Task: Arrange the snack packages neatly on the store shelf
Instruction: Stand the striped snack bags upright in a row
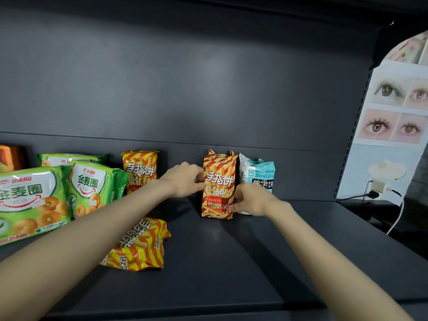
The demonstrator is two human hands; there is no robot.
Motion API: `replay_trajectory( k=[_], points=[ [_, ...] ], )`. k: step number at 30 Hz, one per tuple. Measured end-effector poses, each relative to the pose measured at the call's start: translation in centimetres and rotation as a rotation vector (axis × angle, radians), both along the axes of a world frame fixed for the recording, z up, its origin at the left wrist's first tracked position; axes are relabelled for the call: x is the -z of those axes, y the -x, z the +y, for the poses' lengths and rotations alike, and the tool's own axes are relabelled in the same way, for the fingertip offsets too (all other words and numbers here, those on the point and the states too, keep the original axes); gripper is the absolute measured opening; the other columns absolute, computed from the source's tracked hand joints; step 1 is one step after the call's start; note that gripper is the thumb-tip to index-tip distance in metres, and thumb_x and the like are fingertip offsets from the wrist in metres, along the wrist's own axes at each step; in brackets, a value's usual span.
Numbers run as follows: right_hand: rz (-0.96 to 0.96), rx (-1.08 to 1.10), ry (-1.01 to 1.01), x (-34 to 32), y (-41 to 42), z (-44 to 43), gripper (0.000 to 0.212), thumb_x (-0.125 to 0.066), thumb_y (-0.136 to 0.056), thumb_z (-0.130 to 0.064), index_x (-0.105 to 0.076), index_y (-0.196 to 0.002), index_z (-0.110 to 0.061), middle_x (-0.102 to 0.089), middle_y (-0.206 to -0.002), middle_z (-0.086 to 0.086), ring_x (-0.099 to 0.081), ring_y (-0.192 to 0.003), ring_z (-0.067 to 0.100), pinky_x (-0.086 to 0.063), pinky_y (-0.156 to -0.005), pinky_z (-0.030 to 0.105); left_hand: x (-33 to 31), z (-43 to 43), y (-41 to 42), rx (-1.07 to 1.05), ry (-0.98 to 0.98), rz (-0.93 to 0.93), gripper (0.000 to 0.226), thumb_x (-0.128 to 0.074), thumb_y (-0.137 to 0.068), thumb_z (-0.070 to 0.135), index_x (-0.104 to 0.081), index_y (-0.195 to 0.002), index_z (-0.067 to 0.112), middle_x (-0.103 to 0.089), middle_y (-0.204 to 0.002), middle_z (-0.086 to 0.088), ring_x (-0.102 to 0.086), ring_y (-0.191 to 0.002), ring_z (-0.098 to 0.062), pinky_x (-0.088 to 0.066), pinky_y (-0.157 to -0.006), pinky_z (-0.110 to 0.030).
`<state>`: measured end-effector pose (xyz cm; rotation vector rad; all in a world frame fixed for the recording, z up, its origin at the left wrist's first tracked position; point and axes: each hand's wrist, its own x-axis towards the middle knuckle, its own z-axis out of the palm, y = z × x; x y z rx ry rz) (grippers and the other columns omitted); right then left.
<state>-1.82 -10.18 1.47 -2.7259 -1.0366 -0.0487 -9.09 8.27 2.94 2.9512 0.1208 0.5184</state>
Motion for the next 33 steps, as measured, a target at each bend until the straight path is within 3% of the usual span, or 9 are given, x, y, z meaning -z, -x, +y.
replay_trajectory(
  k=[3,6,13,21,25,29,33],
  points=[
    [-0.008,-0.067,-0.002,-1.2,1.1,-0.4,0.049,-0.07,-0.082,-0.033,-0.056,-0.121,-0.009,-0.059,-0.119,0.009,-0.056,-0.105,0.026,-0.047,-0.088,0.036,-1.3,0.0,1.8,0.037,-0.055,0.052,0.04,-0.058,-0.09,0.039,-0.056,-0.121,0.015,-0.062,-0.12,-0.004,-0.059,-0.109,-0.02,-0.05,-0.092,-0.039],
    [-0.056,-0.12,-0.04,-2.7,2.5,-0.1,0.05,-0.068,-0.084,-0.033,-0.052,-0.126,-0.012,-0.055,-0.123,0.01,-0.057,-0.102,0.025,-0.045,-0.078,0.03,-2.5,0.9,3.8,0.032,-0.135,0.053,0.046,-0.057,-0.089,0.042,-0.052,-0.128,0.017,-0.057,-0.131,-0.004,-0.051,-0.121,-0.022,-0.044,-0.101,-0.041],
    [-0.155,-0.221,-0.11,-4.7,4.7,3.3,0.046,-0.065,-0.086,-0.032,-0.054,-0.126,-0.01,-0.058,-0.124,0.01,-0.055,-0.11,0.025,-0.043,-0.081,0.029,-4.9,4.9,9.0,-0.046,-0.2,-0.018,0.048,-0.059,-0.087,0.045,-0.054,-0.125,0.016,-0.06,-0.126,-0.005,-0.052,-0.118,-0.025,-0.043,-0.098,-0.038],
    [-0.116,-0.302,-0.159,-3.7,6.9,10.1,0.047,-0.065,-0.086,-0.032,-0.053,-0.127,-0.014,-0.055,-0.128,0.009,-0.053,-0.115,0.024,-0.042,-0.085,0.028,-2.9,11.8,14.2,-0.106,-0.137,-0.029,0.05,-0.059,-0.087,0.045,-0.053,-0.127,0.017,-0.058,-0.13,-0.003,-0.053,-0.119,-0.022,-0.042,-0.099,-0.035],
    [-0.058,-0.27,-0.154,-3.2,8.6,12.9,0.049,-0.065,-0.086,-0.034,-0.051,-0.129,-0.013,-0.052,-0.132,0.009,-0.051,-0.119,0.025,-0.043,-0.094,0.033,-2.0,14.8,15.0,-0.093,-0.116,-0.004,0.049,-0.058,-0.088,0.044,-0.051,-0.129,0.02,-0.055,-0.129,-0.005,-0.05,-0.119,-0.024,-0.04,-0.098,-0.036],
    [0.022,-0.216,-0.169,-2.3,10.2,13.9,0.054,-0.066,-0.084,-0.038,-0.051,-0.129,-0.012,-0.052,-0.134,0.007,-0.049,-0.121,0.022,-0.042,-0.093,0.029,-1.6,16.5,14.8,-0.021,-0.082,-0.011,0.049,-0.058,-0.088,0.044,-0.049,-0.131,0.021,-0.052,-0.131,-0.004,-0.047,-0.121,-0.021,-0.039,-0.1,-0.034],
    [0.205,-0.175,-0.158,-0.9,12.1,14.3,0.068,-0.066,-0.078,-0.052,-0.047,-0.133,-0.017,-0.049,-0.138,0.002,-0.046,-0.127,0.019,-0.04,-0.099,0.028,-0.9,17.1,14.4,0.08,-0.056,-0.016,0.05,-0.058,-0.089,0.042,-0.048,-0.133,0.021,-0.046,-0.136,-0.003,-0.044,-0.126,-0.02,-0.036,-0.101,-0.031]
  ],
)
